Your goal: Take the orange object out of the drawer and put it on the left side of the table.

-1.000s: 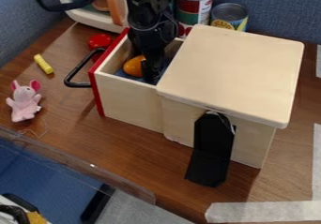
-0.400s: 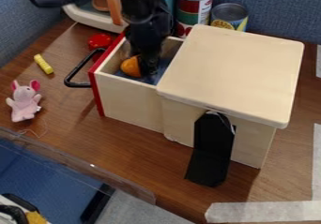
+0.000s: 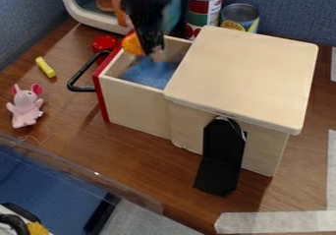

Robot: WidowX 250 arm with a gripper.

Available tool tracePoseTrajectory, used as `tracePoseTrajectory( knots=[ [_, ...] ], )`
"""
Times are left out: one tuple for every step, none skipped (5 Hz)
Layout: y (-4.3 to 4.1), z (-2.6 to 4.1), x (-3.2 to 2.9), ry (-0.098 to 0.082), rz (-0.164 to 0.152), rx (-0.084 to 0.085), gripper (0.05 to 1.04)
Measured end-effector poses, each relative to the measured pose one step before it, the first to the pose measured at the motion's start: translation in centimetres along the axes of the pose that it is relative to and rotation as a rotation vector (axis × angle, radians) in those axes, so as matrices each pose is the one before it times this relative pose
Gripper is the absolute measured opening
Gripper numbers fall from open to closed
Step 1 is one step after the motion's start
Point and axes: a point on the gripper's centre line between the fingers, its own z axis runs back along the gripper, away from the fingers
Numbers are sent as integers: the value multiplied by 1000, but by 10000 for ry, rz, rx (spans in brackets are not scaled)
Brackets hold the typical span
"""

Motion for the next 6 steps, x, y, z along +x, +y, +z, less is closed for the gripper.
tracePoseTrajectory(
  knots=[
    [2141,974,-1844,-120,1063,-57,619],
    [2595,-1197,-2957,238,1837,-347,619],
    [3886,-411,-2786,-17,1836,24,619],
    [3592,-764,-1688,218,1218,52,619],
    [2807,-880,-1157,188,886,103,619],
    [1800,-1822,-673,470,590,39,619]
  ],
)
